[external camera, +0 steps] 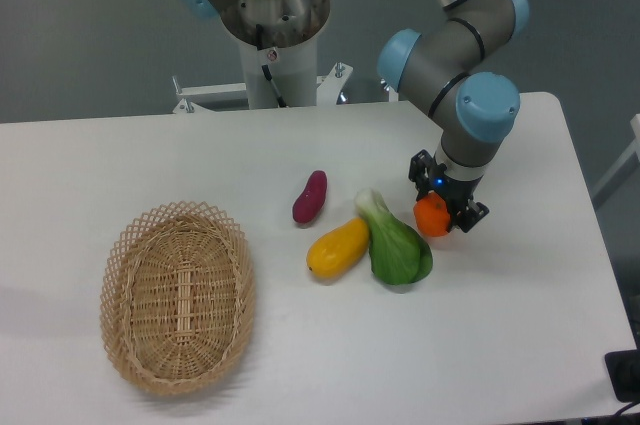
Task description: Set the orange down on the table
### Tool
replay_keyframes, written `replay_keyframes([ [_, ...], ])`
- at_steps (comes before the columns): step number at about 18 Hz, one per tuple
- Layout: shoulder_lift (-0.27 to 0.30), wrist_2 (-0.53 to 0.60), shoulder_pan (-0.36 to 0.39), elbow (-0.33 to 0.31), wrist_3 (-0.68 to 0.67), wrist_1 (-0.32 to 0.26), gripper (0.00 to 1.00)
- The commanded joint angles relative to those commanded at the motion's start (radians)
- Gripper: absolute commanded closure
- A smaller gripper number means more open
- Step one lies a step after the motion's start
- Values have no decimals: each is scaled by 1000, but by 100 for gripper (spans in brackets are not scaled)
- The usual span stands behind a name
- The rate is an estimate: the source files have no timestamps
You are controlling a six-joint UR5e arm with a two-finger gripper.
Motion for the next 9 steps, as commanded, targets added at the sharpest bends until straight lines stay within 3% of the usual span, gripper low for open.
replay_keyframes([
  [9,-8,-3,0,0,-8,8,20],
])
